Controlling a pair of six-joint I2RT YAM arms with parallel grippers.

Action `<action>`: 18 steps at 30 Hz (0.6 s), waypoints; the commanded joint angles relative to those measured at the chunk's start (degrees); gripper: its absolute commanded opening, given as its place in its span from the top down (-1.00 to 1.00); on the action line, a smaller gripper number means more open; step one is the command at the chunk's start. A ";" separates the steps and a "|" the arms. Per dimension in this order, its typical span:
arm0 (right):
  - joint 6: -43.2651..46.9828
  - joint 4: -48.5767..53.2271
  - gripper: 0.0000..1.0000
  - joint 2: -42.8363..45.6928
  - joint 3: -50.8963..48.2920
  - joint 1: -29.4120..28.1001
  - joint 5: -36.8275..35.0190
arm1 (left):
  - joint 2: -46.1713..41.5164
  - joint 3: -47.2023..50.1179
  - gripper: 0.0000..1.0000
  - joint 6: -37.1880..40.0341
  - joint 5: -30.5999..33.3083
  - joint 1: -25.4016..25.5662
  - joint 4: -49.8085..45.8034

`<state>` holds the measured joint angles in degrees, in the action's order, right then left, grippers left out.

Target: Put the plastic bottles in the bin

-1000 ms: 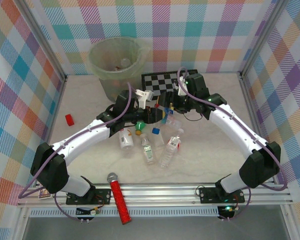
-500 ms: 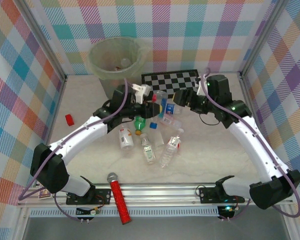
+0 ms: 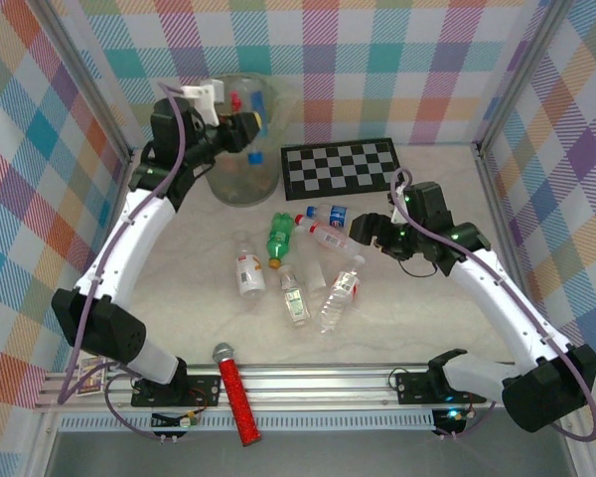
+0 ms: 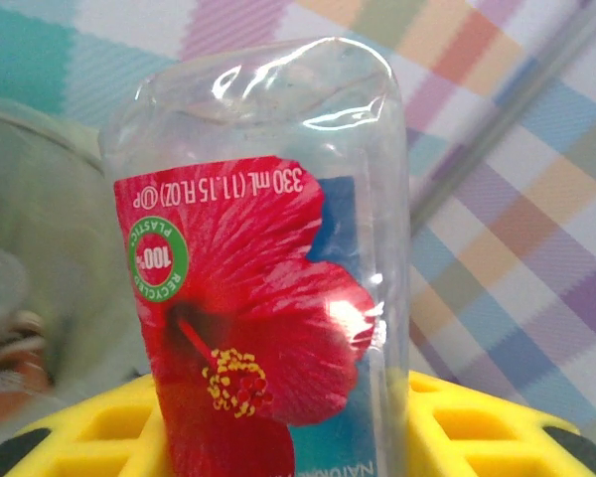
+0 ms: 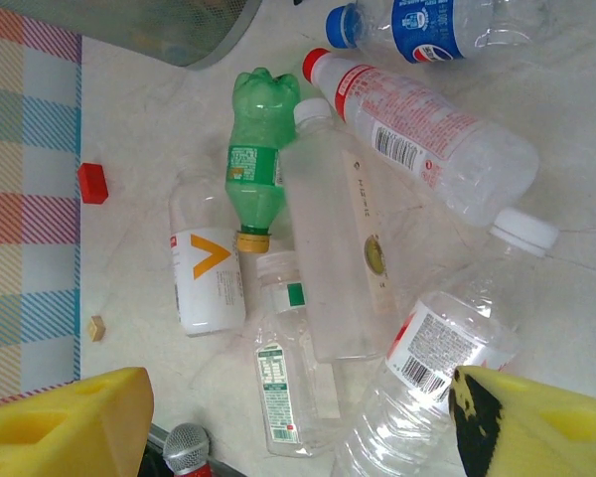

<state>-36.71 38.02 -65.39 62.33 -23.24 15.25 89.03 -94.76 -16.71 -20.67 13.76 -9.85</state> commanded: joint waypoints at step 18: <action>-0.81 1.08 -0.58 5.54 -3.61 0.29 0.32 | 34.62 -39.41 1.00 -0.46 3.76 -9.90 -10.03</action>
<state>-37.30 38.11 -60.58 59.61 -23.20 16.10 121.03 -128.35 -18.70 -15.49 3.97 -14.15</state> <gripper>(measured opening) 0.788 0.424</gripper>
